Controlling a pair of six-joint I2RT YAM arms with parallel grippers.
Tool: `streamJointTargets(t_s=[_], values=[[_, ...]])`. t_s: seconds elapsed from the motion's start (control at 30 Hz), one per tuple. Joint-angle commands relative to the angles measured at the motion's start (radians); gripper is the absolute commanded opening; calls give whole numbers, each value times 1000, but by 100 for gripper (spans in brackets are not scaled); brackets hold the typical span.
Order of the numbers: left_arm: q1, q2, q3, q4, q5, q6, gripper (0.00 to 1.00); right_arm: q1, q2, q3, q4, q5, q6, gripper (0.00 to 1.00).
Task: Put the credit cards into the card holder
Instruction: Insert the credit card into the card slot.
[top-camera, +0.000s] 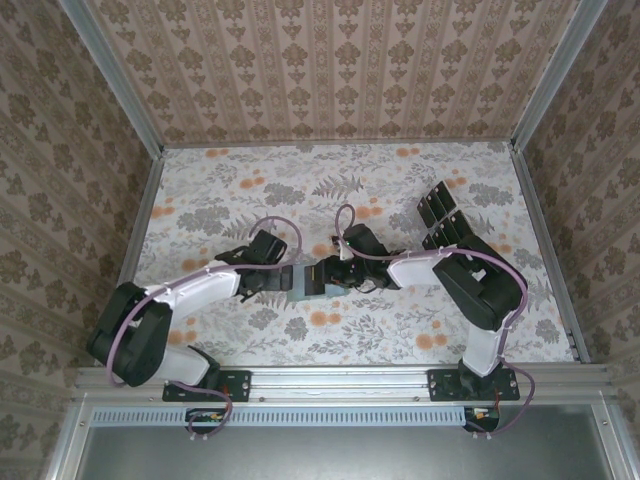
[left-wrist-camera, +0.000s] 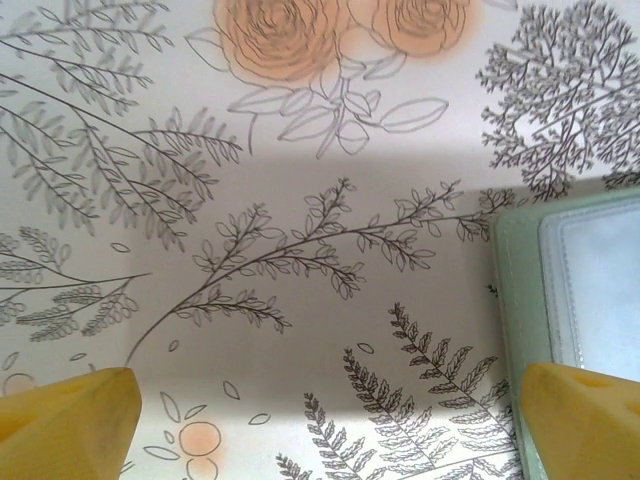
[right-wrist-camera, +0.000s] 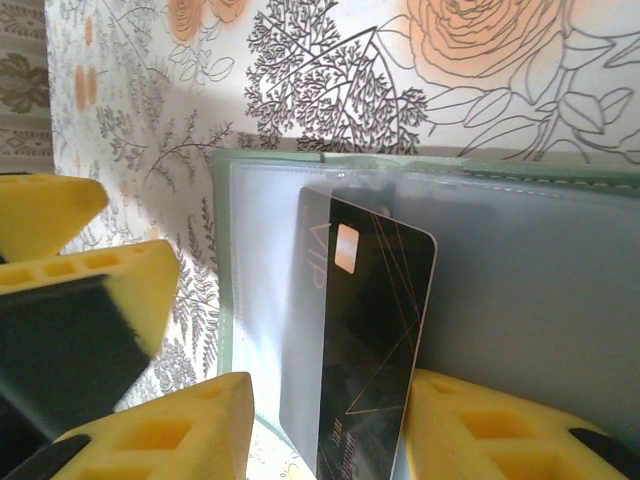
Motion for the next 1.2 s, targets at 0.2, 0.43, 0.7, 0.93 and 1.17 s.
streamJointTargets(t_s=[0.2,0.43,0.7,0.93,1.17], values=[[41,9,43,-30,48,-4,100,-1,-17,71,-227,110,-35,44],[41,90,56,-3,84,-6,100,-2,-18,84,-232,119,-35,49],[41,160,51,38,93,-23,100,2,29,133,-240,81,-33,50],[41,209,77,51,97,-16,100,19,62,180,-253,57,-36,50],[41,221,92,53,96,-7,100,45,79,204,-245,36,-22,50]])
